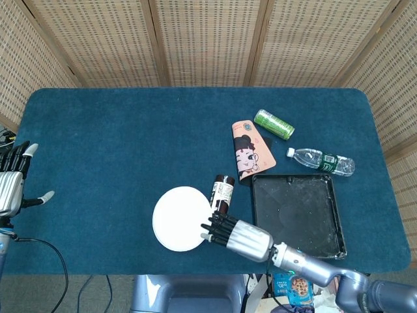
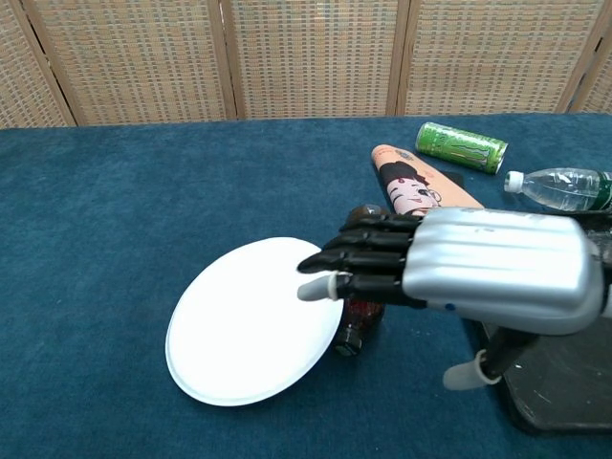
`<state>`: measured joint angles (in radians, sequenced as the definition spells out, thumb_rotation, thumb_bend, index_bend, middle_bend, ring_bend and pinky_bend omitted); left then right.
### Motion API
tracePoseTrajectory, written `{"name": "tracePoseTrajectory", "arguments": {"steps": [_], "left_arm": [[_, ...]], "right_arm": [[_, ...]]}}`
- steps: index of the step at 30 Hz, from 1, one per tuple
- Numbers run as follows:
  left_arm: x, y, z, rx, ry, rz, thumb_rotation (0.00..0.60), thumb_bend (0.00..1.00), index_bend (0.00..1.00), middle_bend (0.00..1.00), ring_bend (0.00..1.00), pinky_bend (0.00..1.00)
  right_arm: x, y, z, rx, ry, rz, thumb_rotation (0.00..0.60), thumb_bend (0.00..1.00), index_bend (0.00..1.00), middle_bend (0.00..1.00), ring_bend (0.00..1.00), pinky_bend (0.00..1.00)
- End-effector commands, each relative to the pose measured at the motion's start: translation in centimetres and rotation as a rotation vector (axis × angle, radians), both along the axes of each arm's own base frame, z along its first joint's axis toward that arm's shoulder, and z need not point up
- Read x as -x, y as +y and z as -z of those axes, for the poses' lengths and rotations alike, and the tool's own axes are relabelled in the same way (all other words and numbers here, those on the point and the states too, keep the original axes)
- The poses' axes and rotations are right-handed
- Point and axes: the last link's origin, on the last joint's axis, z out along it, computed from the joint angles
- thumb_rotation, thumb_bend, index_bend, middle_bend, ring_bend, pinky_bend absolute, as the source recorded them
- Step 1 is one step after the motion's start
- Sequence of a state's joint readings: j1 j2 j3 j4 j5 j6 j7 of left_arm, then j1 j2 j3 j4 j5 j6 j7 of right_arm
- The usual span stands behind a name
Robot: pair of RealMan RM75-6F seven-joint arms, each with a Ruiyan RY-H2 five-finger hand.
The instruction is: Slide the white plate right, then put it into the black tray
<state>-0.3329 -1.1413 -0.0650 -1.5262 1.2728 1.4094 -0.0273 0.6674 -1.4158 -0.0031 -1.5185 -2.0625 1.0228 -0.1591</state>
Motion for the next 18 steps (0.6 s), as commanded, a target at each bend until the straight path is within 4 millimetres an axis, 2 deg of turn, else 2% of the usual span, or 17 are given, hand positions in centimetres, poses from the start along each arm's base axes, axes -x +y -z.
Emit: {"name": "tracePoseTrajectory", "arguments": {"steps": [1,5,10,18], "left_arm": [[0.0,0.0,0.0,0.003,-0.002,0.001,0.6,0.0,0.0,0.0,0.0,0.0],[0.0,0.1,0.0,0.005,-0.004,-0.002,0.6,0.0,0.0,0.0,0.0,0.0],[0.2,0.2,-0.1,0.006,-0.012,-0.007,0.6,0.0,0.0,0.0,0.0,0.0],[0.3,0.4,0.0,0.015,-0.022,-0.014,0.6,0.0,0.0,0.0,0.0,0.0]], "right_arm": [[-2.4,-0.3,2.2,-0.029,0.022,-0.03,0.6,0.0,0.0,0.0,0.0,0.0],[-3.6,-0.9,4.3,-0.026,0.068,-0.052,0.6,0.0,0.01,0.0,0.0,0.0],[-3.8,-1.8,6.2,0.011,0.122,-0.089,0.6,0.0,0.02,0.0,0.0,0.0],[-4.4,-2.2,7.8,0.012,0.125,-0.098,0.6,0.0,0.04,0.0,0.0,0.0]]}}
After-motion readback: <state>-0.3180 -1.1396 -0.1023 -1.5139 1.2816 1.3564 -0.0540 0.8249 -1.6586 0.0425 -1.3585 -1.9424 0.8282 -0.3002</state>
